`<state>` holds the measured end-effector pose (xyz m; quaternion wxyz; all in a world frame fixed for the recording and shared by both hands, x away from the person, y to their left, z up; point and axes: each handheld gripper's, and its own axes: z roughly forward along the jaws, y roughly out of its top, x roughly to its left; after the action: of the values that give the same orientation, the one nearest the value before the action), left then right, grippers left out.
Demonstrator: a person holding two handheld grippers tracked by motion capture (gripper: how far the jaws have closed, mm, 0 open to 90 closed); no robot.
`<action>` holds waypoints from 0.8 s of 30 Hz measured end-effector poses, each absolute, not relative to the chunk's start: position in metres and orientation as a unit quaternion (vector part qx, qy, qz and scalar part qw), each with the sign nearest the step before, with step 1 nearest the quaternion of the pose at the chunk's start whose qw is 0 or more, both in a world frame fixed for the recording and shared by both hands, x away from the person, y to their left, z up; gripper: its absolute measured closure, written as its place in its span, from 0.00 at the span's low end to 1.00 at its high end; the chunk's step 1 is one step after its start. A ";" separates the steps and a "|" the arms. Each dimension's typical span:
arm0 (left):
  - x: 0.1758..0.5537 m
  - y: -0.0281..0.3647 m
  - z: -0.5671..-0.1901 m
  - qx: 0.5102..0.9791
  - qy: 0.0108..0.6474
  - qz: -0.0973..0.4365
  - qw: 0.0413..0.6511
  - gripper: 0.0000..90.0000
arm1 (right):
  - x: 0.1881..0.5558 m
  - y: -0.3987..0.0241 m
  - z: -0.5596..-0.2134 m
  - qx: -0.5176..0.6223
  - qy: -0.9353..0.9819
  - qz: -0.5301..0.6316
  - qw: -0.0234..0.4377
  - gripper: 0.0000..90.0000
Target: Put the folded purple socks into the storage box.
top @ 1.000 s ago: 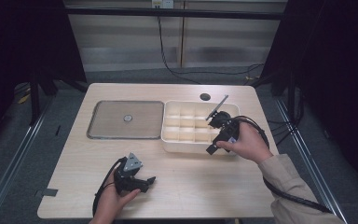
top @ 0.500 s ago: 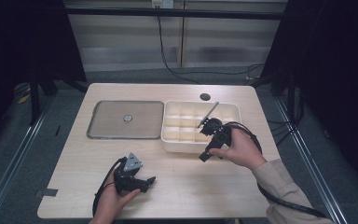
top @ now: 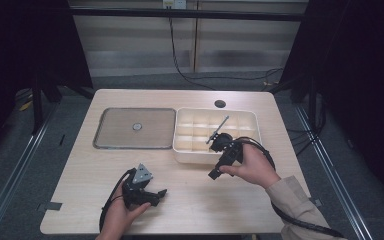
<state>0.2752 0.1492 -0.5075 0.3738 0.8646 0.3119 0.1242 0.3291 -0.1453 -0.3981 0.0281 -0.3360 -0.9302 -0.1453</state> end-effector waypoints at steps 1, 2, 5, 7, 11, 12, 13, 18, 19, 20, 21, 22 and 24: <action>0.275 0.149 -0.507 0.864 0.312 0.124 0.374 0.20 | 0.329 -0.144 -0.399 -0.335 -0.930 -0.147 0.029 0.29; 0.275 0.149 -0.507 0.865 0.312 0.124 0.374 0.20 | 0.328 -0.144 -0.401 -0.334 -0.930 -0.149 0.030 0.29; 0.275 0.149 -0.507 0.865 0.312 0.124 0.374 0.20 | 0.327 -0.141 -0.404 -0.331 -0.931 -0.150 0.034 0.29; 0.275 0.149 -0.507 0.865 0.312 0.124 0.374 0.20 | 0.326 -0.139 -0.406 -0.330 -0.931 -0.152 0.036 0.29; 0.275 0.149 -0.507 0.865 0.312 0.124 0.374 0.20 | 0.324 -0.137 -0.409 -0.330 -0.930 -0.155 0.038 0.29; 0.275 0.149 -0.507 0.865 0.311 0.124 0.373 0.20 | 0.324 -0.136 -0.410 -0.328 -0.931 -0.157 0.038 0.29; 0.275 0.149 -0.507 0.865 0.312 0.124 0.374 0.20 | 0.324 -0.136 -0.411 -0.327 -0.931 -0.158 0.038 0.29; 0.275 0.149 -0.507 0.865 0.312 0.124 0.374 0.20 | 0.322 -0.134 -0.416 -0.323 -0.931 -0.164 0.041 0.29; 0.275 0.149 -0.507 0.865 0.312 0.124 0.374 0.20 | 0.321 -0.133 -0.417 -0.329 -0.929 -0.162 0.042 0.29; 0.275 0.149 -0.507 0.865 0.312 0.124 0.374 0.20 | 0.321 -0.133 -0.418 -0.328 -0.930 -0.164 0.044 0.29; 0.275 0.149 -0.508 0.864 0.312 0.124 0.374 0.20 | 0.321 -0.133 -0.419 -0.325 -0.930 -0.165 0.043 0.29; 0.275 0.149 -0.507 0.865 0.311 0.124 0.373 0.20 | 0.320 -0.132 -0.420 -0.326 -0.930 -0.165 0.044 0.29; 0.275 0.149 -0.507 0.865 0.312 0.124 0.374 0.20 | 0.320 -0.132 -0.423 -0.325 -0.930 -0.168 0.046 0.29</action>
<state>0.2752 0.1492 -0.5075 0.3738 0.8646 0.3120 0.1242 0.3197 -0.1321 -0.4225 0.0458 -0.3250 -0.9296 -0.1679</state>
